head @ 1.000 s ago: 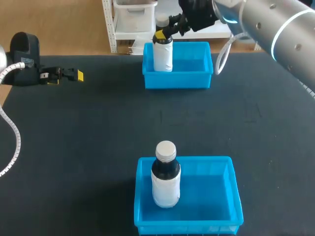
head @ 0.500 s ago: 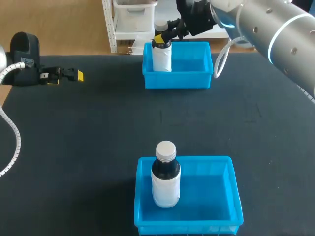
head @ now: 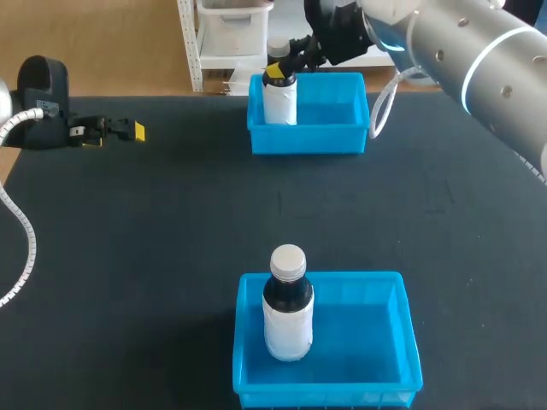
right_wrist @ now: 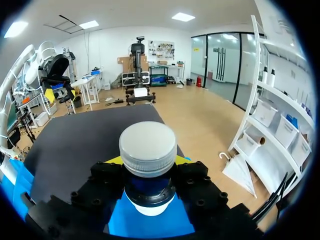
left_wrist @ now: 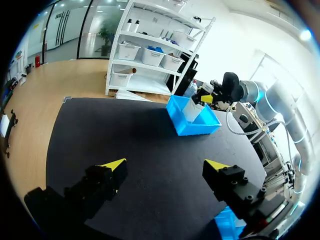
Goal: Pick up the bottle, and place it in the far bin if it is heavy, or in the near bin if it is light.
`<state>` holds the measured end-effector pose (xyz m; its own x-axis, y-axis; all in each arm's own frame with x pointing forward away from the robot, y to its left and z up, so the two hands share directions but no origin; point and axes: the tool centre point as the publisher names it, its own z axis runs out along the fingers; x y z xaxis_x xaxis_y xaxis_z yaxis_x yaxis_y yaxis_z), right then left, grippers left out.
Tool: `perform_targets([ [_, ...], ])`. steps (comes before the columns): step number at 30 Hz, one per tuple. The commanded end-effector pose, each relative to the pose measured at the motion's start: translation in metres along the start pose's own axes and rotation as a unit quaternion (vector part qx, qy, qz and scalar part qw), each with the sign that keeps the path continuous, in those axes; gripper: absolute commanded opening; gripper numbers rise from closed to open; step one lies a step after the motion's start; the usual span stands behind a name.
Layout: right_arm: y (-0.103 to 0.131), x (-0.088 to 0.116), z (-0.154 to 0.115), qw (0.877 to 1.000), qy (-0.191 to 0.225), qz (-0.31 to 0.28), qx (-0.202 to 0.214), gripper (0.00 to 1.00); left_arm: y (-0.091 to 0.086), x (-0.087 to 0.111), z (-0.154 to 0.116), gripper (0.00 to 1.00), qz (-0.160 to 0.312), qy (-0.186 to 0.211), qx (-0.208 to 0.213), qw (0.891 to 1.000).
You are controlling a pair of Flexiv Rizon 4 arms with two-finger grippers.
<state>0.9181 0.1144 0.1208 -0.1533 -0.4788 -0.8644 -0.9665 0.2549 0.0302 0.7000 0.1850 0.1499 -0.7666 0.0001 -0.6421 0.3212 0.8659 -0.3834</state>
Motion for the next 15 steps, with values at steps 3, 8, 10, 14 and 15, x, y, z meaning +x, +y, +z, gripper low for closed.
perform_targets([
  [3, -0.011, -0.002, 0.004, 0.994, 0.011, 0.007, -0.109, 1.00, 0.000, 0.000, 0.000, 1.00, 0.000, 0.000, 0.000, 1.000],
  [8, -0.011, 0.000, -0.003, 0.994, 0.016, 0.012, -0.106, 1.00, 0.000, 0.000, 0.000, 1.00, 0.000, 0.000, 0.000, 1.000],
  [10, -0.010, 0.002, -0.008, 0.995, 0.024, 0.013, -0.099, 1.00, 0.000, 0.000, 0.000, 1.00, 0.000, 0.000, 0.000, 1.000],
  [14, -0.007, 0.009, -0.026, 0.995, 0.032, 0.020, -0.089, 1.00, 0.000, 0.000, 0.000, 1.00, 0.000, 0.000, 0.000, 1.000],
  [15, -0.006, 0.011, -0.032, 0.996, 0.035, 0.021, -0.085, 1.00, 0.000, 0.000, 0.000, 1.00, 0.000, 0.000, 0.000, 1.000],
])
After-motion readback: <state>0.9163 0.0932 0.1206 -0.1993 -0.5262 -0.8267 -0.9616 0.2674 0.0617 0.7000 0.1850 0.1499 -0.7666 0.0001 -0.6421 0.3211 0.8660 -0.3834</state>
